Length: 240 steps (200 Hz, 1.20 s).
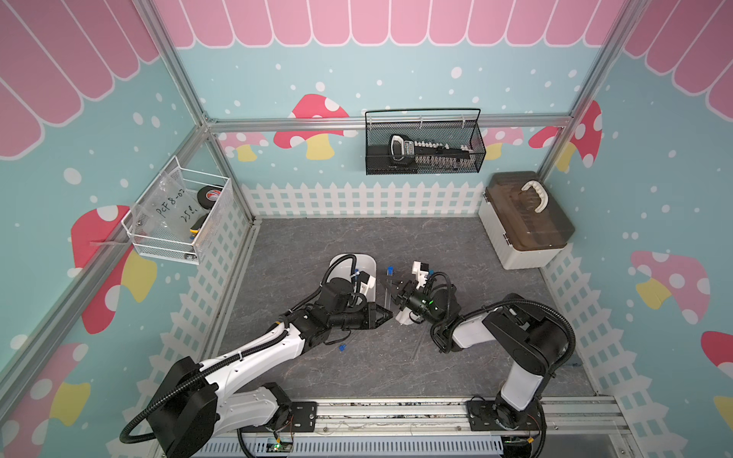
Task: Wipe the exteriors of test tubes
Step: Adjust the test tube, then pick up the cleaning item at the center of the board.
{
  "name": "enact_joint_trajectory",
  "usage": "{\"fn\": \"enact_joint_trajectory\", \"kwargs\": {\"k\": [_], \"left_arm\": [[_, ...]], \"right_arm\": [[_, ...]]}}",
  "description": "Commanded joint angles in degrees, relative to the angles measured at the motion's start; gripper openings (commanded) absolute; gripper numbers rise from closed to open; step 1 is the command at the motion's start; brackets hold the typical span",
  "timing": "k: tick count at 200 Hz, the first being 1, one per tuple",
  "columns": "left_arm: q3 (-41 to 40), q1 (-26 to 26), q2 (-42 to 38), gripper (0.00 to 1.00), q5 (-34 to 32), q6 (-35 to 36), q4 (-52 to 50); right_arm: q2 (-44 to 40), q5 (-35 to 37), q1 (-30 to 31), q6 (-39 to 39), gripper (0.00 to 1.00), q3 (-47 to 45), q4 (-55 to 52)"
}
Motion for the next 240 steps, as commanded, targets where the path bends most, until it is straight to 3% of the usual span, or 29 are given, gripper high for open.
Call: {"fn": "enact_joint_trajectory", "kwargs": {"k": [1, 22, 52, 62, 64, 67, 71, 106, 126, 145, 159, 187, 240], "left_arm": [[-1.2, -0.1, -0.8, 0.09, -2.6, 0.8, 1.2], [-1.6, -0.1, -1.7, 0.06, -5.1, 0.2, 1.0], [-2.1, -0.1, -3.2, 0.07, -9.7, -0.4, -0.8], [-2.3, -0.1, -3.8, 0.07, -11.0, -0.5, -1.4], [-2.3, -0.1, -3.9, 0.07, -11.3, -0.5, -1.4], [-2.4, -0.1, -4.2, 0.07, -11.6, -0.5, -1.6], [-2.4, -0.1, -4.4, 0.07, -12.1, -0.6, -1.8], [-1.9, 0.0, -4.9, 0.08, -13.3, 0.5, -3.9], [-2.0, 0.0, -4.8, 0.08, -13.4, 0.8, -4.3], [-1.9, 0.0, -4.8, 0.08, -13.4, 1.1, -4.5], [-1.7, 0.0, -4.6, 0.08, -13.4, 1.4, -4.7], [-1.6, 0.0, -4.2, 0.08, -12.9, 1.9, -5.1], [-2.0, 0.0, -5.9, 0.09, -13.7, 2.1, -6.1]], "right_arm": [[-1.9, -2.4, 0.3, 0.6, 0.20, 0.9, -0.5], [-2.5, -3.4, 0.2, -0.3, 0.26, 1.3, -2.9], [-3.1, -3.5, 0.2, -1.0, 0.50, 0.8, -5.2], [-3.7, -2.8, 0.1, -1.2, 0.68, 0.0, -6.2], [-3.9, -2.8, 0.1, -1.3, 0.75, -0.2, -6.3], [-4.2, -2.7, -0.2, -1.5, 0.95, -0.7, -6.9], [-4.7, -2.5, -0.3, -1.6, 0.99, -1.1, -7.5], [-13.4, -2.3, -2.3, -7.3, 0.99, -3.8, -24.0], [-23.9, 0.2, -2.6, -17.1, 0.99, -0.8, -52.2], [-32.7, 9.5, -2.6, -32.8, 0.99, 8.7, -87.9], [-36.0, 14.8, -3.1, -39.4, 0.96, 11.2, -98.9], [-35.1, 13.8, -5.6, -42.5, 0.84, 10.8, -104.0], [-21.4, 10.0, -5.7, -47.6, 0.66, 16.3, -101.1]]}}
